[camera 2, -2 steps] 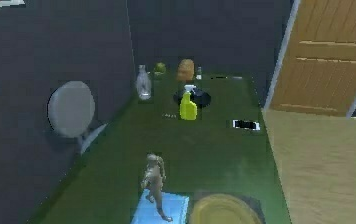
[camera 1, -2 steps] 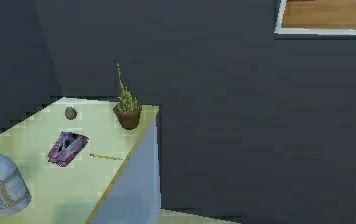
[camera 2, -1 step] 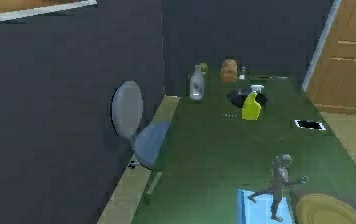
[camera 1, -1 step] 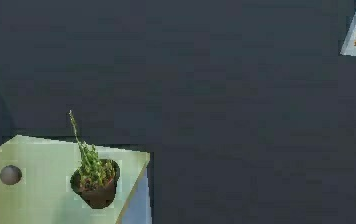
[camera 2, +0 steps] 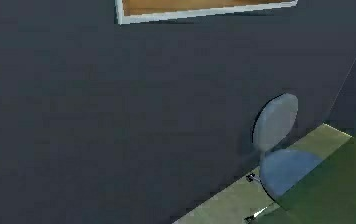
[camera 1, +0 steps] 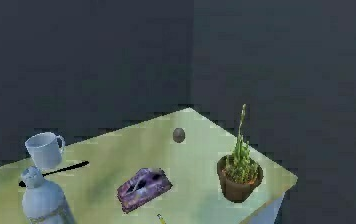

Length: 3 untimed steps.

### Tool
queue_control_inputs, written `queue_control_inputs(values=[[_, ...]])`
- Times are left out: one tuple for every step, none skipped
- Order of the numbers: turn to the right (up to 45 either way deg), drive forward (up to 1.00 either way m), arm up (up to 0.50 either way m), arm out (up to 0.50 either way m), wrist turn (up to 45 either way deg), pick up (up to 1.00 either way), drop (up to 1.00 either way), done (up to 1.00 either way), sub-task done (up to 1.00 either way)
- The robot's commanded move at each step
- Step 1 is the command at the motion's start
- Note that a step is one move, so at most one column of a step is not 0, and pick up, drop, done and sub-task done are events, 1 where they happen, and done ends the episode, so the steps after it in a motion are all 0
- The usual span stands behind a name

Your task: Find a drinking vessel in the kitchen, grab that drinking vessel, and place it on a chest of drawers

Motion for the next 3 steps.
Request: queue_control_inputs(values=[[-45.0,0.0,0.0,0.0,0.0,0.0,0.0,0.0,0.0],[-45.0,0.0,0.0,0.0,0.0,0.0,0.0,0.0,0.0],[-33.0,0.0,0.0,0.0,0.0,0.0,0.0,0.0,0.0]])
